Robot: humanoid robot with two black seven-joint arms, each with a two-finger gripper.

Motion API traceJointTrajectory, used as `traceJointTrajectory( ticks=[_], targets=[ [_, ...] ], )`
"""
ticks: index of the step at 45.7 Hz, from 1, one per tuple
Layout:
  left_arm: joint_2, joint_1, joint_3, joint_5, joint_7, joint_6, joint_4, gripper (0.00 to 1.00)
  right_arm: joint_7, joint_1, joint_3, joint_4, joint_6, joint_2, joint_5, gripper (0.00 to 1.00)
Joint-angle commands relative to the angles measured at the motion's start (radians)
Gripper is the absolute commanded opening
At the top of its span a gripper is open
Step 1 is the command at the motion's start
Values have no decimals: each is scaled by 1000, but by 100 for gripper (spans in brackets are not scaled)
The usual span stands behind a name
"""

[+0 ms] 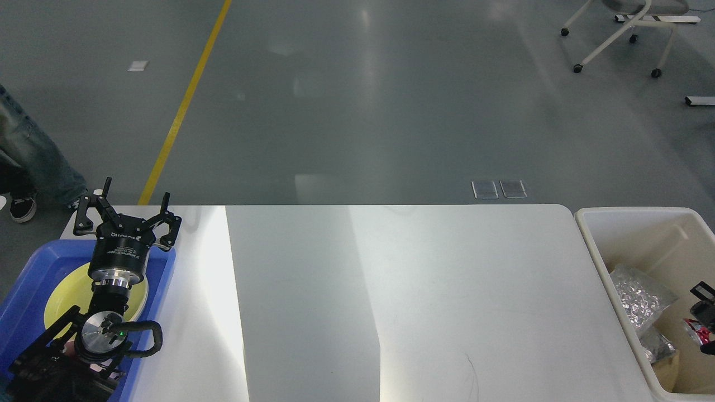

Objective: Tidy desktop
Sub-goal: 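Release the red can into the bin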

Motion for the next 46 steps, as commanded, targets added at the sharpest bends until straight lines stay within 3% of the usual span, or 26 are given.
traceJointTrajectory(
  ticks=[1,26,33,34,36,41,46],
  targets=[
    [0,0,-1,0,0,0,0,97,0,-33,-1,-13,-62,33,0,0],
    [0,0,1,0,0,0,0,97,0,-95,0,-14,-97,82,0,0],
    [0,0,1,0,0,0,0,97,-2,-113,-11,-14,-111,108,-1,6],
    [0,0,-1,0,0,0,0,97,-2,-116,-12,-14,-111,109,-1,10],
    [0,0,-1,0,0,0,0,97,0,-118,-11,-14,-114,109,0,29],
    [0,0,-1,0,0,0,0,97,0,-115,-9,-14,-135,109,0,100],
    [0,0,1,0,0,0,0,97,0,-116,-9,-2,-135,109,-9,100]
  ],
)
